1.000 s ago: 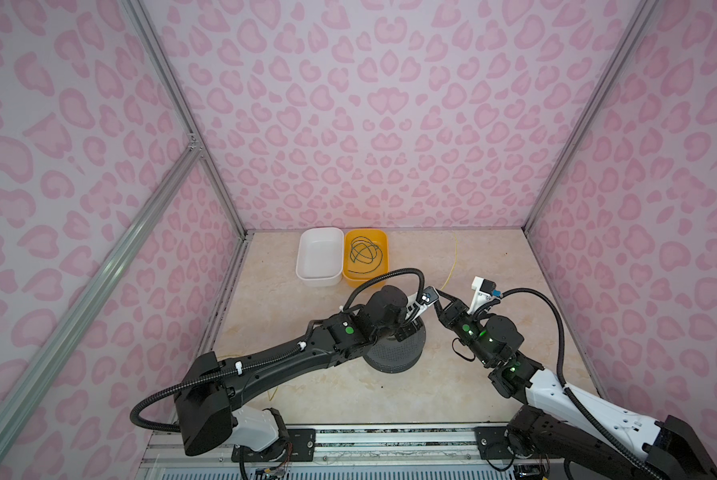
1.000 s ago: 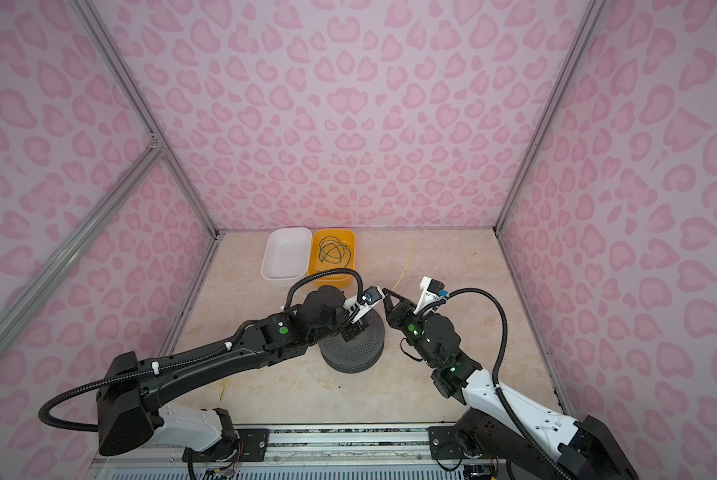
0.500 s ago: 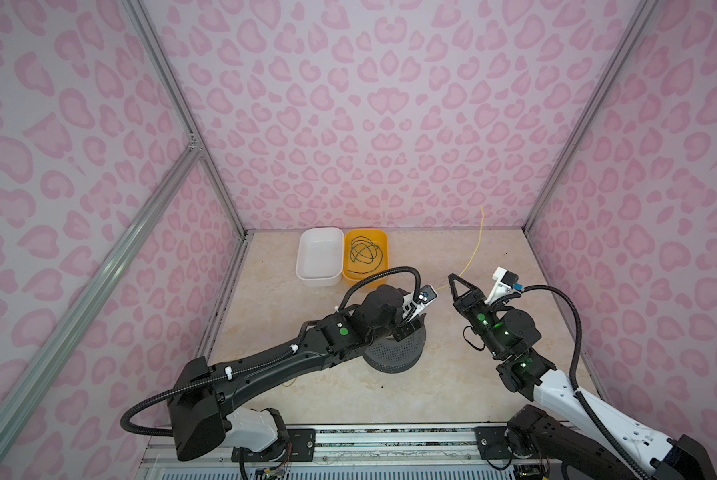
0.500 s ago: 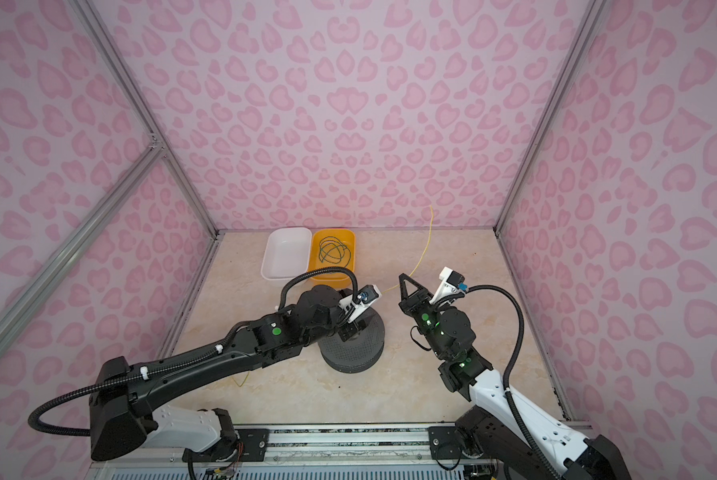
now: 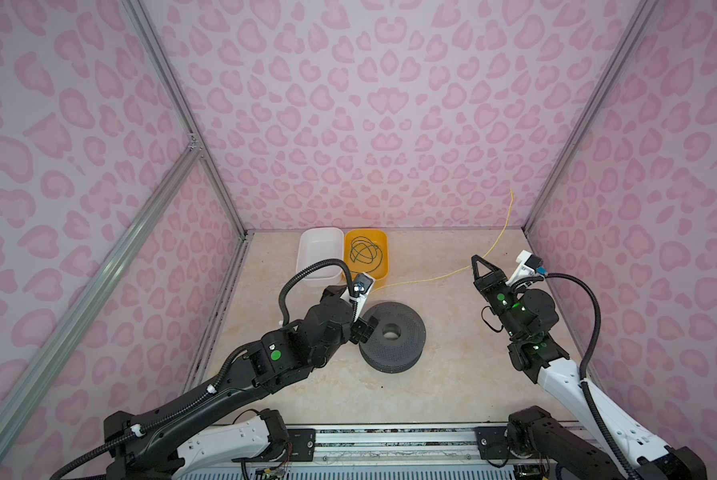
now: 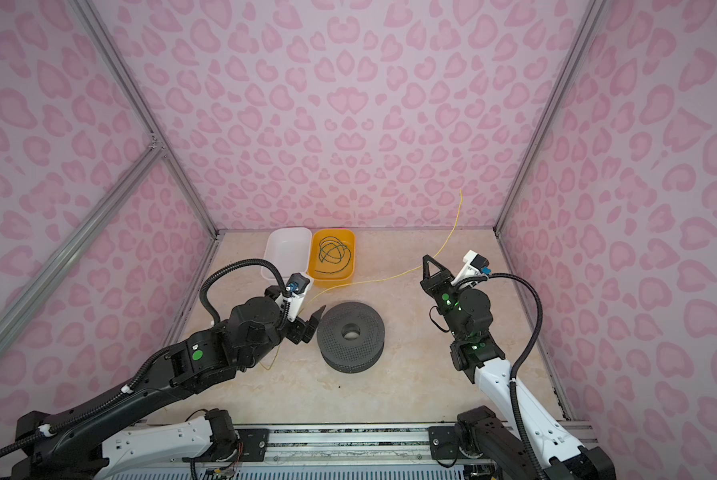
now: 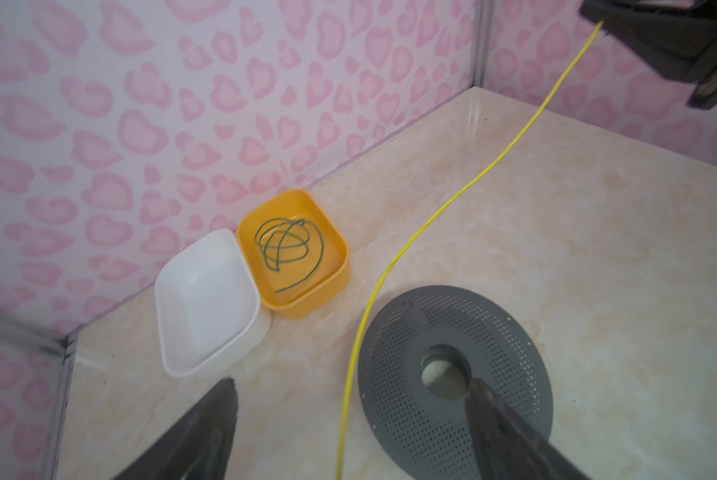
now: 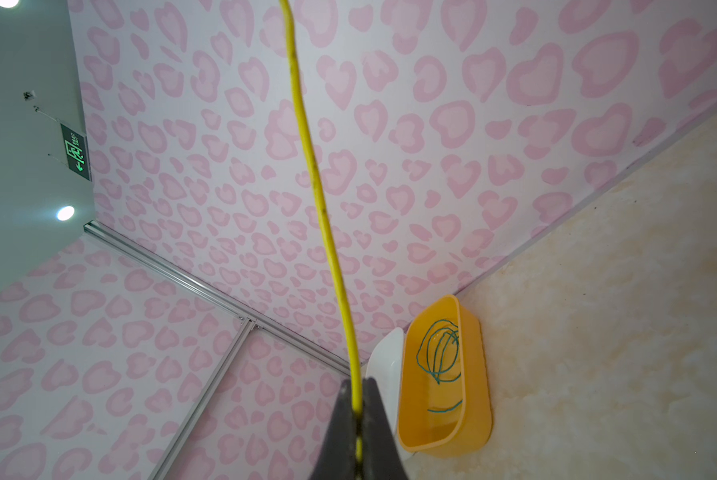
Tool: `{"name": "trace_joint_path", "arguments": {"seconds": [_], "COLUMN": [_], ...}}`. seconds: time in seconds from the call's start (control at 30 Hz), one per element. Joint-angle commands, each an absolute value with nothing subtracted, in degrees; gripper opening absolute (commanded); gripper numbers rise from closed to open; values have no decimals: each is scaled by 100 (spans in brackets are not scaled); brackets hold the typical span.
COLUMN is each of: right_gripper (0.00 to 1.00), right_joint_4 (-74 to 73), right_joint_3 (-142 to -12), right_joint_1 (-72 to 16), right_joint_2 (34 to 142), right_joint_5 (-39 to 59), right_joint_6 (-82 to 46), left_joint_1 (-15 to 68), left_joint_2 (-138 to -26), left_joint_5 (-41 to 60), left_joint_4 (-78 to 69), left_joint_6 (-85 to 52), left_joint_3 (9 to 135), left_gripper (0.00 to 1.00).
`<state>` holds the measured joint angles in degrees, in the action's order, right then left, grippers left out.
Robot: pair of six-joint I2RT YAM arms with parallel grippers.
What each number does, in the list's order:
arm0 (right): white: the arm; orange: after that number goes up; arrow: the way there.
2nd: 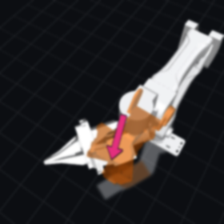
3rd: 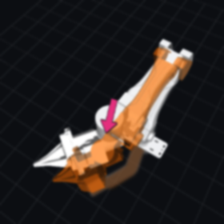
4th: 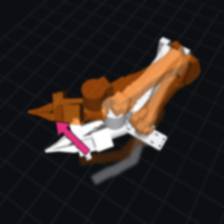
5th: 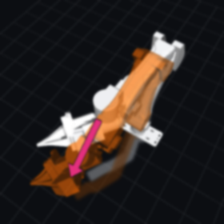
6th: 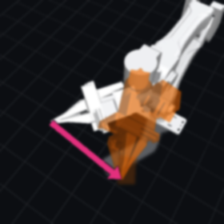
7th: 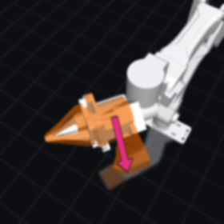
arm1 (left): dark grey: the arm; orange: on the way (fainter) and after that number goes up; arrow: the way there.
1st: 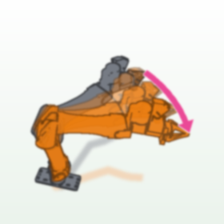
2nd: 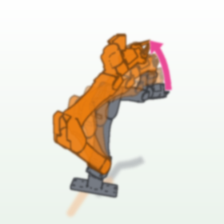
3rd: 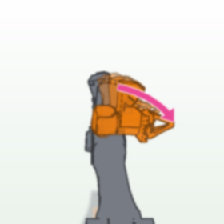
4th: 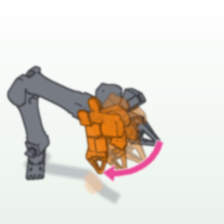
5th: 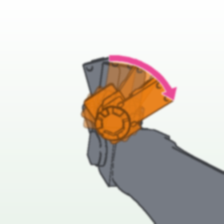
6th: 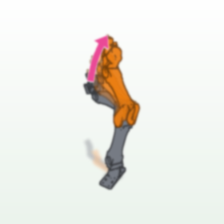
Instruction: Wrap the cables
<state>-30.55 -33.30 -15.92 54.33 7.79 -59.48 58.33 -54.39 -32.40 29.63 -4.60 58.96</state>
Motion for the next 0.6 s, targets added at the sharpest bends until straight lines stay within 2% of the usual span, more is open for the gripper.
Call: {"name": "trace_joint_path", "arguments": {"seconds": [0.0,0.1,0.2,0.33,0.43,0.57], "right_gripper": [0,0,0,0,0,0], "right_joint_4": [-3345,-3400,-3406,-3332,-3262,-3141], "right_joint_3": [-3466,-3568,-3633,-3674,-3667,-3641], "right_joint_1": [-1551,-1546,-1532,-1503,-1421,-1221], "right_joint_2": [5615,5780,5866,5873,5846,5818], "right_joint_5": [1085,1158,1175,1213,1221,1257], "right_joint_6": [-6038,-6050,-6073,-6024,-6028,-6046], "left_joint_1": [5816,5815,5805,5805,5807,5806], "left_joint_2": [-5105,-4776,-4620,-4676,-4658,-4725], "left_joint_5": [-3768,-3419,-2975,-3056,-3000,-2787], "left_joint_4": [4188,4217,4085,4156,4123,4074], "left_joint_6": [-1696,-2046,-2185,-2330,-2296,-2022], "left_joint_3": [5632,5258,4885,4685,4634,4717], "left_gripper": [88,87,82,52,24,6]}}
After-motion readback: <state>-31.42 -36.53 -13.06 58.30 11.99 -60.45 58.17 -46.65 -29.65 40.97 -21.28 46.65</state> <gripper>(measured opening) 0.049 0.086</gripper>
